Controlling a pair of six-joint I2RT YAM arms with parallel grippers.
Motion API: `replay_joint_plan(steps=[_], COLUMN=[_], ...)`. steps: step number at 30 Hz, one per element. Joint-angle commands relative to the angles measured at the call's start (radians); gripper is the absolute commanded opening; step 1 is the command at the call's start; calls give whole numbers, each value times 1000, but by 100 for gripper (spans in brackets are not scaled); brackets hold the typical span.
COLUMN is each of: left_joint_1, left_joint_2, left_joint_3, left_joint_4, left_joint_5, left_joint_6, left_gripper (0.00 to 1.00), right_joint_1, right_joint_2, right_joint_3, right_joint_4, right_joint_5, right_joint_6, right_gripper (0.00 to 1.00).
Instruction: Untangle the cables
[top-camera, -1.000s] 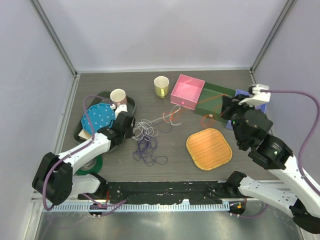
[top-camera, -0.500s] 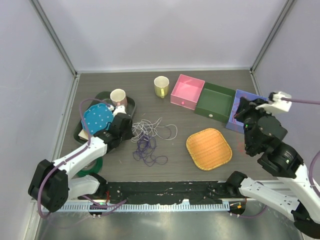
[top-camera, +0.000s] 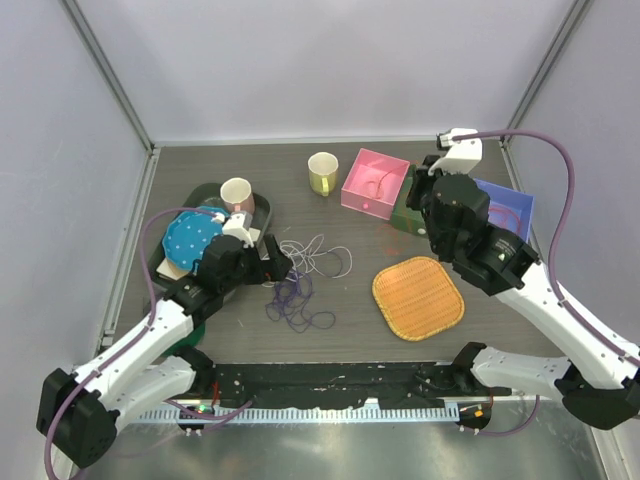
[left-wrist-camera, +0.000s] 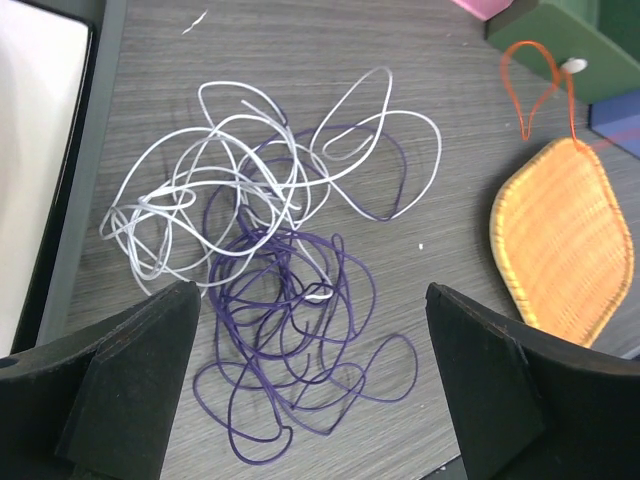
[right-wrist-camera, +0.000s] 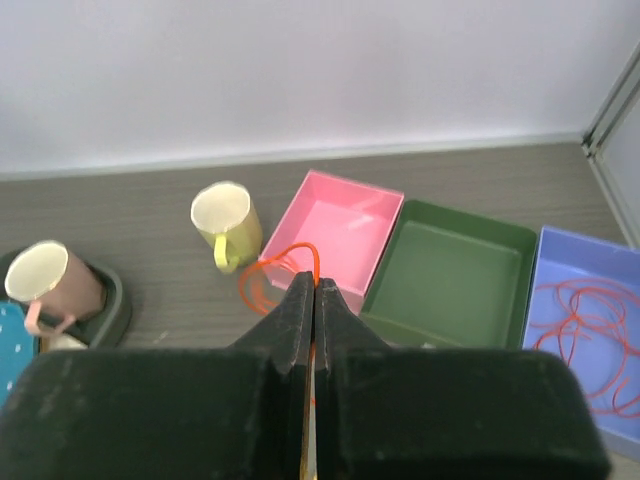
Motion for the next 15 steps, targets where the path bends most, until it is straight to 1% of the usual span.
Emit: replay_joint_plan(steps=[1, 5, 6, 8, 9, 10, 12, 13, 15], left_joint_1=[-4, -4, -4, -4, -4, -4, -4, -4, -4], left_joint_2=[-60, -84, -84, -84, -82, -81, -71, -68, -55], left_joint_3=[-4, -2, -4, -4, -3, -2, -2, -1, 4], left_joint_4=[4, -10, -13, -14, -17, -19, -22, -24, -24], left_joint_5=[32, 32, 32, 32, 32, 29, 22, 17, 15], left_joint_6=[-18, -24, -27, -29, -29, -29, -29, -29, -27], left_gripper=[100, 100, 100, 100, 100, 100, 100, 100, 100], right_joint_1=[-2, -48, -106, -184, -264, -308, -371, -430, -474], right_joint_2=[60, 119, 129, 152, 159, 178, 199, 210, 250], right_joint_3=[136, 212, 244, 270, 293, 304, 337, 356, 421], right_joint_4=[92, 116, 117, 117, 112, 103, 98, 81, 63], right_joint_5=[122, 197, 180, 139, 110, 67, 22, -20, -54], right_joint_6=[-125, -194, -199, -186, -179, -170, -159, -152, -141], right_gripper=[1, 1, 1, 1, 1, 1, 1, 1, 1])
